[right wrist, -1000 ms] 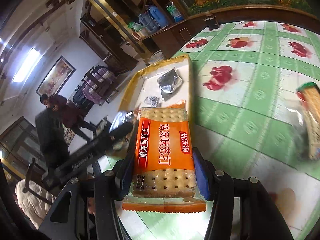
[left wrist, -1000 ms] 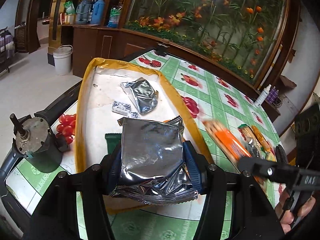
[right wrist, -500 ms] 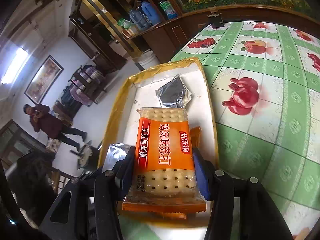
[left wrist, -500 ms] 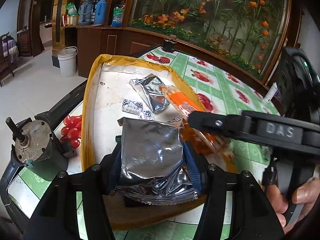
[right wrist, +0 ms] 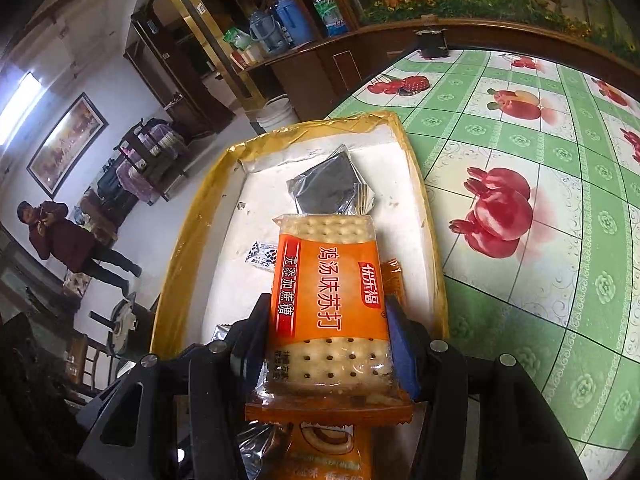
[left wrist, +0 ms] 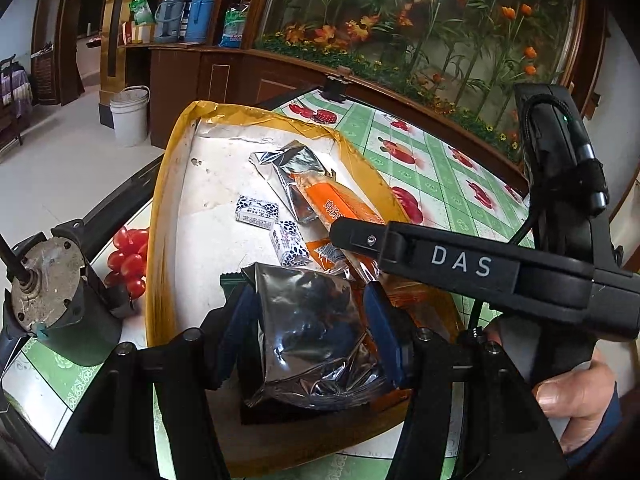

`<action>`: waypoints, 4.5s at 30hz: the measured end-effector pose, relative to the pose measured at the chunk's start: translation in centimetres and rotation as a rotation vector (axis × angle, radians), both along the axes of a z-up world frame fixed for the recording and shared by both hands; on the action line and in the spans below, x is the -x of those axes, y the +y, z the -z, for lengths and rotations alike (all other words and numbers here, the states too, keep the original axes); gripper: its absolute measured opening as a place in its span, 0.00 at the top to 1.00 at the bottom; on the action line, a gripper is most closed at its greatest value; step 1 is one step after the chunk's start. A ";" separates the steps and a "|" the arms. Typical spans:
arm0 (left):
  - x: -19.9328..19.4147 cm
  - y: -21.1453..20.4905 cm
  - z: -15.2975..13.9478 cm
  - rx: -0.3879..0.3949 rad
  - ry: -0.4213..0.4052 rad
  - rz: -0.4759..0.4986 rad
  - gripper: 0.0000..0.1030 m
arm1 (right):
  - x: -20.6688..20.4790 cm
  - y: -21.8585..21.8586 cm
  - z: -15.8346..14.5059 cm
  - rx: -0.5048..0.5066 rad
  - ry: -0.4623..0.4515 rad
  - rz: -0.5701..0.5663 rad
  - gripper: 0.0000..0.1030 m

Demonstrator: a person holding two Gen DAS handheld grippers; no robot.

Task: Organize snacks
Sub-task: 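Release the silver packet into the tray with the left tool while the right tool lowers the crackers, then open the right tool over the tray and move both tools toward the loose snacks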

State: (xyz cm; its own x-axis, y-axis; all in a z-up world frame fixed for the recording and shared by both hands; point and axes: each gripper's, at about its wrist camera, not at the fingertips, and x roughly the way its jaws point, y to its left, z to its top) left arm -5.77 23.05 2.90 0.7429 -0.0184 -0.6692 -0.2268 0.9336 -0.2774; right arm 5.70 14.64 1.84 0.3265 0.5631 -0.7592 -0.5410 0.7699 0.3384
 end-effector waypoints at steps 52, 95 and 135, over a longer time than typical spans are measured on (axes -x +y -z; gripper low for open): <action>0.7 -0.8 -0.7 -0.095 0.013 -0.054 0.46 | 1.0 0.8 -0.1 0.035 -0.045 -0.027 0.47; 6.2 -3.1 -6.6 -0.091 -0.093 -0.026 0.44 | 14.5 -10.3 -20.0 -0.666 -0.008 -0.141 0.30; 15.3 -10.3 -11.5 -0.157 -0.218 0.078 0.44 | 42.2 -16.6 -28.2 -0.986 0.154 -0.674 0.28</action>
